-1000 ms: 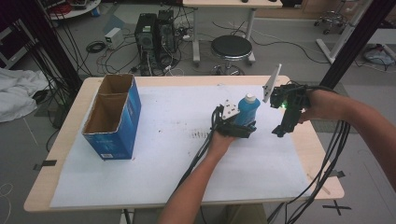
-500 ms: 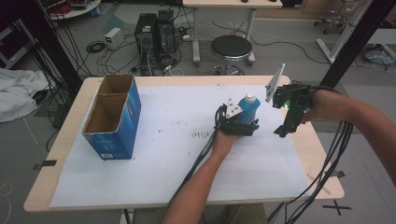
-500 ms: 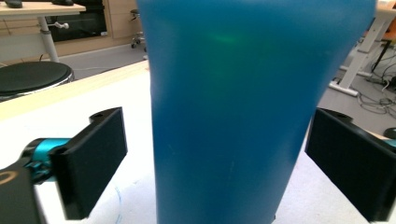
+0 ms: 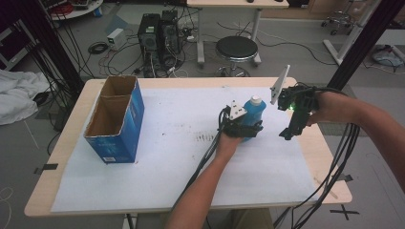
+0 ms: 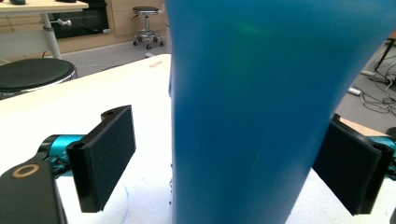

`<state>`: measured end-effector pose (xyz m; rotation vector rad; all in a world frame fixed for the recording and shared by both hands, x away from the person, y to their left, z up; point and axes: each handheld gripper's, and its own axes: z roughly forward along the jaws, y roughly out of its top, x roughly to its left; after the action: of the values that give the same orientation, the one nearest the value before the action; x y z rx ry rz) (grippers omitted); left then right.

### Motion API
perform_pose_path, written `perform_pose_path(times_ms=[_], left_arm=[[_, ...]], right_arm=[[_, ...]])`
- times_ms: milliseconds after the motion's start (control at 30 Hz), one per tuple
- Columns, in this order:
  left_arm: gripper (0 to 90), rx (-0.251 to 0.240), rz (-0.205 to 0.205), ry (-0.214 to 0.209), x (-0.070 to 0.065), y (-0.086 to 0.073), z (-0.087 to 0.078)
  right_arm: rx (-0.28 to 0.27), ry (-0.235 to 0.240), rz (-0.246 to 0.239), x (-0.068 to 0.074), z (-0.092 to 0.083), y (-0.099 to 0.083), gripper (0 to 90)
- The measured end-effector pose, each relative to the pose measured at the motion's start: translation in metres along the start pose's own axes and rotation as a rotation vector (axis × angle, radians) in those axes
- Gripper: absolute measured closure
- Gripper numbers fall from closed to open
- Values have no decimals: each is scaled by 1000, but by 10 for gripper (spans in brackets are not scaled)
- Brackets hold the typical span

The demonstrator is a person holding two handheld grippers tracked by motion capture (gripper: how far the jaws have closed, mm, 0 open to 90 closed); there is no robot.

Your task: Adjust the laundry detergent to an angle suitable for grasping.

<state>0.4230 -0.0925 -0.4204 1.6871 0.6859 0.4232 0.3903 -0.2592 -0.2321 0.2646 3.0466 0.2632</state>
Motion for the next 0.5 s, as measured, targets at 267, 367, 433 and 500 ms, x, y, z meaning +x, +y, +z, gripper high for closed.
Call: perform_pose_path(times_ms=[267, 367, 433, 500], left_arm=[[184, -3, 5, 1, -1, 0, 0], [210, -5, 9, 7, -1, 1, 0], [223, -2, 17, 13, -2, 1, 0], [249, -5, 16, 13, -2, 1, 0]], right_arm=[[-2, 0, -1, 0, 0, 0, 31], [-3, 1, -1, 0, 0, -1, 31], [-1, 1, 0, 0, 0, 0, 31], [0, 1, -2, 0, 0, 0, 31]])
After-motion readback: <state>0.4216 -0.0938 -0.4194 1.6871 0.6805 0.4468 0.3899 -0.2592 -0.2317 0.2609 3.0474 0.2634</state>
